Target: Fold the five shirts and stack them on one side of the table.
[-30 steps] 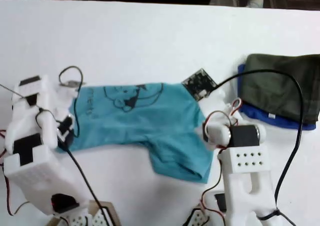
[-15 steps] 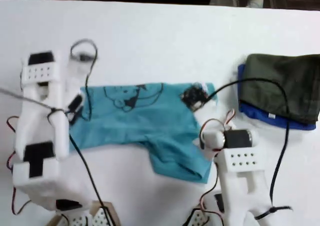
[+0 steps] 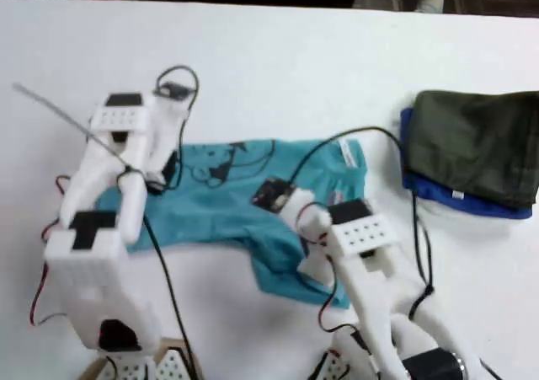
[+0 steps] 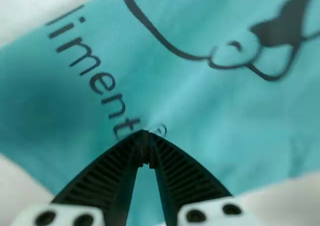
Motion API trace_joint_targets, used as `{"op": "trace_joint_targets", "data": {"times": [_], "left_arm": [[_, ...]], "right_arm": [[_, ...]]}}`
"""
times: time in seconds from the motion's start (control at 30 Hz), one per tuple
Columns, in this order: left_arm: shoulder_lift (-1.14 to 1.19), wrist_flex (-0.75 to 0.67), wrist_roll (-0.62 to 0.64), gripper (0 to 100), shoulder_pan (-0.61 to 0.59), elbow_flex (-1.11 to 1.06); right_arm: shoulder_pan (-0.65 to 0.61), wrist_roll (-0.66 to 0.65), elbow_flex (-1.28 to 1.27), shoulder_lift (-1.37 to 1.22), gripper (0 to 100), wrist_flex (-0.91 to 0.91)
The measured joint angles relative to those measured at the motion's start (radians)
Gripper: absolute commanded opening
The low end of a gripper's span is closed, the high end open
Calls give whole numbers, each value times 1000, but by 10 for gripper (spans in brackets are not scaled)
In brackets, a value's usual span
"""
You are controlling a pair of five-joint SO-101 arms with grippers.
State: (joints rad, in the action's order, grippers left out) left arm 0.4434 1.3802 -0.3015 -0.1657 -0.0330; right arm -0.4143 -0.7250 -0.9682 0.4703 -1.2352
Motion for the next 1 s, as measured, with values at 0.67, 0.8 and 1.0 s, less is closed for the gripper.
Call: {"op": "trace_joint_targets", "data": {"times": [0.67, 0.8, 1.0], "left_arm": [[92, -46, 57, 26, -6, 20], [95, -46, 57, 26, -6, 20], [95, -46, 57, 26, -6, 20]], "right_arm": [[-281, 83, 212, -12, 23, -57], [-285, 149, 153, -25, 24, 43], [-305, 163, 135, -137, 51, 55]]}}
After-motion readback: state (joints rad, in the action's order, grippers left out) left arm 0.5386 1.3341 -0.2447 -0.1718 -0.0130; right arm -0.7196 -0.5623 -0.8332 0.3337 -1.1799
